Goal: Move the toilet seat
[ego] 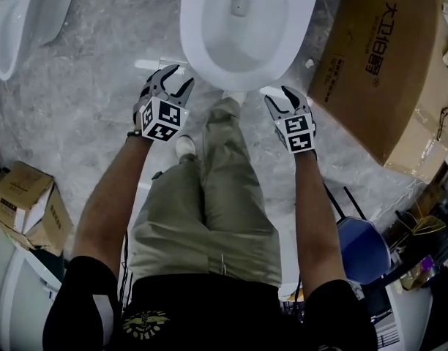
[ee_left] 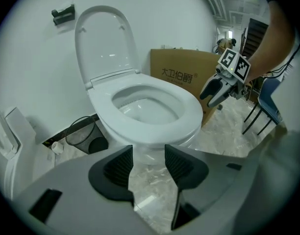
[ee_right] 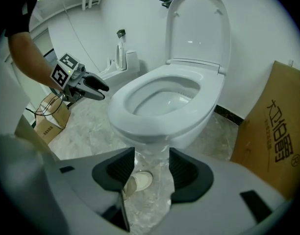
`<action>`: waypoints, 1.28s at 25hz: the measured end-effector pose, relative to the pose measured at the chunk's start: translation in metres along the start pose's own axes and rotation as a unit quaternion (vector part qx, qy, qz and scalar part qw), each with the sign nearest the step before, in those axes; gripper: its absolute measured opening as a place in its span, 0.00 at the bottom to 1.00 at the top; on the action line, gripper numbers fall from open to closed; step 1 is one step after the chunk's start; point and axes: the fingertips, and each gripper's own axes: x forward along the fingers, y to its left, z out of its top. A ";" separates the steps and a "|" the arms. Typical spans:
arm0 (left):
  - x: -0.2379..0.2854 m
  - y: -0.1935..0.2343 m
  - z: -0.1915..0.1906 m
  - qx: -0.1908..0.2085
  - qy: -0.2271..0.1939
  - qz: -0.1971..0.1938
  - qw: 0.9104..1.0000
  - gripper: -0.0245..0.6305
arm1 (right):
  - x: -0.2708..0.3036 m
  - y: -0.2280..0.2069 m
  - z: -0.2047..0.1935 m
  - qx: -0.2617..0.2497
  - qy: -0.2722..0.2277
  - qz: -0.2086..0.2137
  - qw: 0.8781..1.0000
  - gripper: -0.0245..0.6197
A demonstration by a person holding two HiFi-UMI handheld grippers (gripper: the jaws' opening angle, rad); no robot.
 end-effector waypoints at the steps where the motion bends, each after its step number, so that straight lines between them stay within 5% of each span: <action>1: 0.002 0.000 -0.001 -0.001 0.000 0.000 1.000 0.34 | 0.006 0.000 -0.002 -0.003 0.004 0.004 1.000 0.40; 14: 0.014 -0.006 -0.016 -0.008 0.006 0.000 1.000 0.34 | 0.017 0.000 0.016 0.019 0.003 0.005 1.000 0.40; 28: -0.013 -0.022 0.028 0.001 -0.007 -0.020 1.000 0.36 | -0.036 0.005 0.049 0.045 -0.021 0.020 0.999 0.40; 32: -0.027 -0.016 0.046 -0.022 -0.014 -0.015 1.000 0.36 | -0.055 0.005 0.066 0.043 -0.032 0.018 0.998 0.40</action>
